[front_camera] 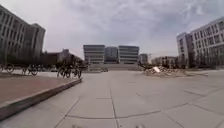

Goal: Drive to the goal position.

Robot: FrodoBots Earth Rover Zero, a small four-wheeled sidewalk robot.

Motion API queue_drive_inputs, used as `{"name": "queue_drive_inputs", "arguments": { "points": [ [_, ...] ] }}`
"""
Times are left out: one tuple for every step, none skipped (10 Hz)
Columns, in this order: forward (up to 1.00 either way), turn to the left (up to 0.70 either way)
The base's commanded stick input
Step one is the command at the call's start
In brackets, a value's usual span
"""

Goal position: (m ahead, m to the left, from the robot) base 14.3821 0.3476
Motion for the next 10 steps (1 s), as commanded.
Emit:
{"name": "queue_drive_inputs", "arguments": {
  "points": [
    [0.45,0.00],
    [0.45,0.00],
    [0.45,0.00],
    [0.45,0.00],
    [0.45,0.00],
    [0.45,0.00],
    [0.45,0.00],
    [0.45,0.00],
    [0.45,0.00],
    [0.45,0.00]
  ]
}}
